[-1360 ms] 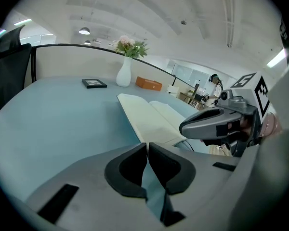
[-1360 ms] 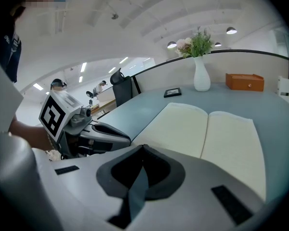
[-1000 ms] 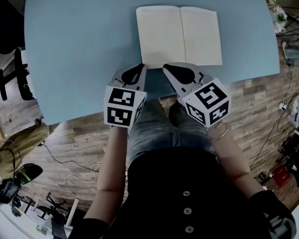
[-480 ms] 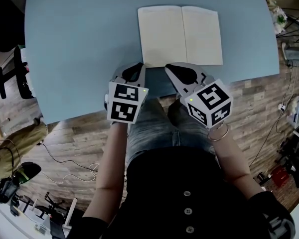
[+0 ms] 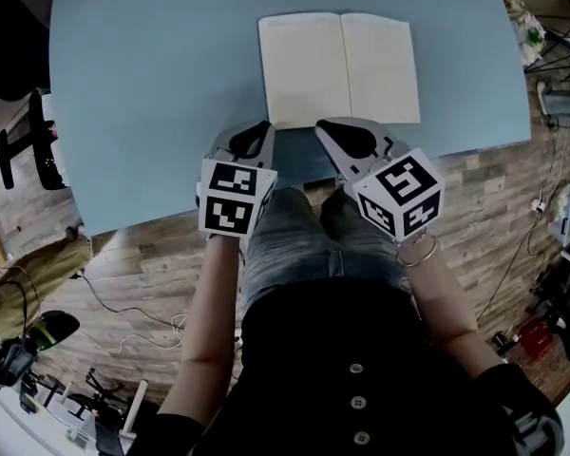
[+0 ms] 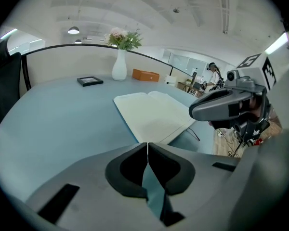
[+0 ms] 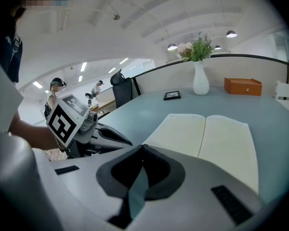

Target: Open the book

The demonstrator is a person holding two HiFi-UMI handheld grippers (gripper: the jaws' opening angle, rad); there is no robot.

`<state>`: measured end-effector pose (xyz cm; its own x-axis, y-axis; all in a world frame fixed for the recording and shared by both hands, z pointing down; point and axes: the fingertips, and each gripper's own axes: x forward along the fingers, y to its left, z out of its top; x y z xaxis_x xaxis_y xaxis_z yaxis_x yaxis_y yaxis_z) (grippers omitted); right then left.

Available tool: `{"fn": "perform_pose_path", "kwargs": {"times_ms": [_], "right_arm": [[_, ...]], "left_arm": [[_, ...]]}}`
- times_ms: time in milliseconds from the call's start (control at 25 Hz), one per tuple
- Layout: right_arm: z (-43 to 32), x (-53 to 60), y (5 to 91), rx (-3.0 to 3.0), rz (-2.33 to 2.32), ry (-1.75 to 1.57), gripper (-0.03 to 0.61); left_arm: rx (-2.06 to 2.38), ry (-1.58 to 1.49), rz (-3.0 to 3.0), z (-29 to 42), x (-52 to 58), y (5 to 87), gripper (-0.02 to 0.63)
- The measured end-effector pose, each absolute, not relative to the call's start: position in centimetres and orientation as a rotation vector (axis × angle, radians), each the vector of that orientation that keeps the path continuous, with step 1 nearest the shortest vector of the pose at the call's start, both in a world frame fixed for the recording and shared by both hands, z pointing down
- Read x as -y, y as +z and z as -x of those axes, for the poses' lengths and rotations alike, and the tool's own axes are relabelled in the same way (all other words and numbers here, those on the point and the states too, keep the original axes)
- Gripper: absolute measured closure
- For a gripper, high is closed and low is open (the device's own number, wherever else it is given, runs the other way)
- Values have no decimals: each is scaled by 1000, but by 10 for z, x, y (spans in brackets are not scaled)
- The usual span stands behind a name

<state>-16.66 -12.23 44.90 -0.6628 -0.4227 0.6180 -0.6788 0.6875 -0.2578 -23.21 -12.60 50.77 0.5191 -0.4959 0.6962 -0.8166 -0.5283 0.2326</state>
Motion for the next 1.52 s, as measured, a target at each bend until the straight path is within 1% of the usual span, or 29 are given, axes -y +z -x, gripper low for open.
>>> {"fn": "perform_pose_path", "kwargs": {"times_ms": [480, 1120, 1520], "right_arm": [[137, 126, 432, 2390, -858, 593, 577], [87, 138, 384, 2459, -939, 515, 577], [69, 142, 352, 2527, -983, 474, 577]], "left_arm": [[1105, 738, -2245, 214, 128, 484, 597], [1031, 528, -2423, 140, 142, 405, 598], [1058, 428, -2527, 126, 148, 352, 600]]}}
